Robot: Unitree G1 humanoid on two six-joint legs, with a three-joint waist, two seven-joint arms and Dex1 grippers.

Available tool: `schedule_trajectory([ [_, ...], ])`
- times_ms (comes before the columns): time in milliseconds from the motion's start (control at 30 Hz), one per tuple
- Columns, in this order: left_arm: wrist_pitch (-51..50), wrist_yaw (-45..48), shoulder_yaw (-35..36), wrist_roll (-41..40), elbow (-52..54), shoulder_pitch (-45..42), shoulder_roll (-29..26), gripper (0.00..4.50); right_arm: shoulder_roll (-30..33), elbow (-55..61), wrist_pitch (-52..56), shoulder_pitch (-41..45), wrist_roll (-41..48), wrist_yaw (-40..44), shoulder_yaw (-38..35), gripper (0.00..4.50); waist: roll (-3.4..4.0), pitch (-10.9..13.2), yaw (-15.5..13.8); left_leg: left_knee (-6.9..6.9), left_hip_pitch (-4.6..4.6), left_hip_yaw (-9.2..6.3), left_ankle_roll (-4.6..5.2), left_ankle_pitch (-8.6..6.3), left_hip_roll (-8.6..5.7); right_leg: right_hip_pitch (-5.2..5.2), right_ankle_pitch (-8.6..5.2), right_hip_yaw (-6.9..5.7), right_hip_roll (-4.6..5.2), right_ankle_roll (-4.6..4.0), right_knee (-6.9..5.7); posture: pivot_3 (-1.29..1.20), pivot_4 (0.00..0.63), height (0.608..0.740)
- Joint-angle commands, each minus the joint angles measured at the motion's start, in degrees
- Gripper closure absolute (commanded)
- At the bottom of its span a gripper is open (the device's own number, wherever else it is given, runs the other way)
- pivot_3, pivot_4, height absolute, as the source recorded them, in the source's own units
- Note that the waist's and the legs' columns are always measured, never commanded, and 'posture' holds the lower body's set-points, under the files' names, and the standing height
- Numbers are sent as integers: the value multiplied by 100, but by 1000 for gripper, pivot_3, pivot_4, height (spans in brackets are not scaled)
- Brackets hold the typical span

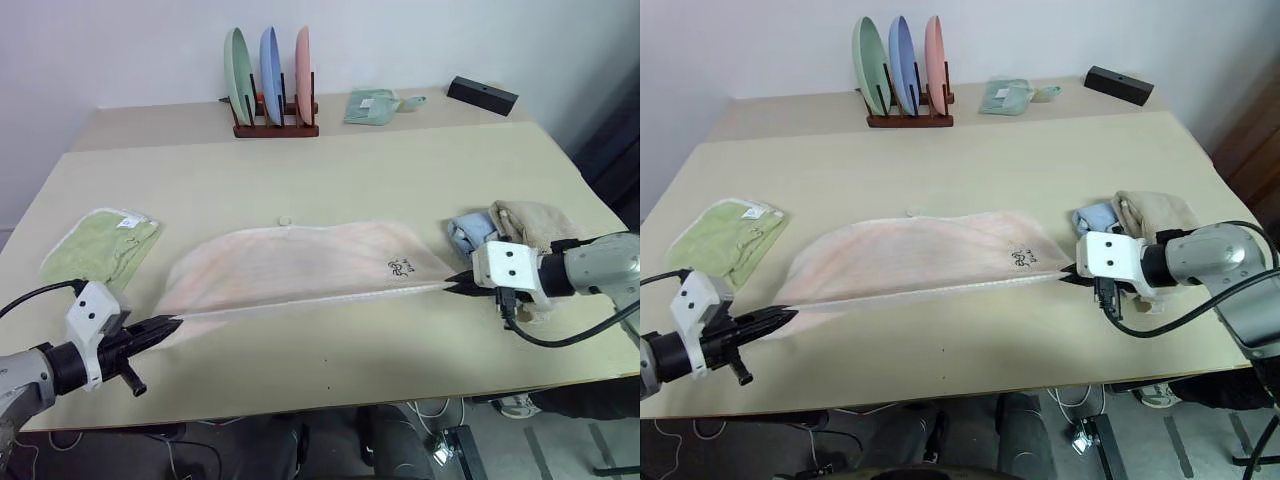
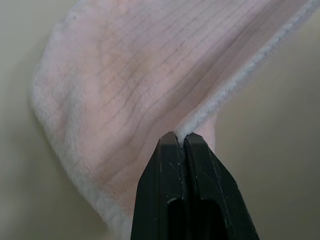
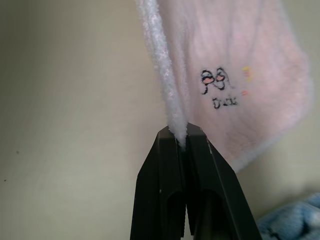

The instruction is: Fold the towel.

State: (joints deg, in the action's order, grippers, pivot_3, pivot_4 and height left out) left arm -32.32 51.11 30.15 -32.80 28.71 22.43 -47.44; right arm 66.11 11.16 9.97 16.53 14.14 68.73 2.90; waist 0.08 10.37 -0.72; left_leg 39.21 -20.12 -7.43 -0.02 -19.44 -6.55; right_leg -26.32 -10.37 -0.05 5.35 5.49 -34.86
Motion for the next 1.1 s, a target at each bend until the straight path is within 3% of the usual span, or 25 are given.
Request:
schedule_trajectory([
  [33, 37, -196, 72, 86, -130, -321, -41, 4500, -160, -213, -195, 444, -227, -99, -77, 4468, 0, 0, 1, 0, 0, 1, 0, 0, 0, 0, 0, 0, 0, 0, 0, 0, 150, 727],
  [233, 488, -563, -360, 652, -934, -1173, 32, 4500, -795, -1563, -1002, 1471, -1054, -287, 455, 4468, -1, -1, 8, -2, 0, 5, -17, 9, 1, -4, 2, 0, -2, -2, 1, 0, 150, 727],
  [367, 888, -858, -875, 1139, -1881, -1979, 119, 4500, -1595, -3223, -1803, 2648, -1774, -706, 999, 4468, -2, 1, 24, -4, -5, 13, -41, 20, -1, -17, 4, 1, -1, -3, -2, 0, 150, 727],
  [633, 1437, -1157, -1312, 1615, -3145, -2880, 354, 4500, -2672, -5872, -3057, 4030, -2568, -1246, 1492, 4468, -4, -1, 68, -7, -27, 12, -58, 25, 12, -45, 17, 2, -25, -19, -5, 0, 150, 727],
  [833, 1743, -1408, -1419, 1841, -3675, -3314, 511, 4500, -2879, -6839, -3513, 4398, -2996, -1719, 1622, 4468, -4, -1, 80, -6, -28, 11, -58, 25, 10, -47, 17, 2, -26, -19, -10, 0, 150, 727],
  [1100, 1977, -1530, -1551, 1946, -4119, -3846, 670, 4500, -2863, -7087, -3665, 4394, -3136, -1927, 1559, 4468, -3, -2, 175, -7, -27, 10, -61, 26, 11, -51, 17, 2, -27, -19, -16, 0, 150, 727],
])
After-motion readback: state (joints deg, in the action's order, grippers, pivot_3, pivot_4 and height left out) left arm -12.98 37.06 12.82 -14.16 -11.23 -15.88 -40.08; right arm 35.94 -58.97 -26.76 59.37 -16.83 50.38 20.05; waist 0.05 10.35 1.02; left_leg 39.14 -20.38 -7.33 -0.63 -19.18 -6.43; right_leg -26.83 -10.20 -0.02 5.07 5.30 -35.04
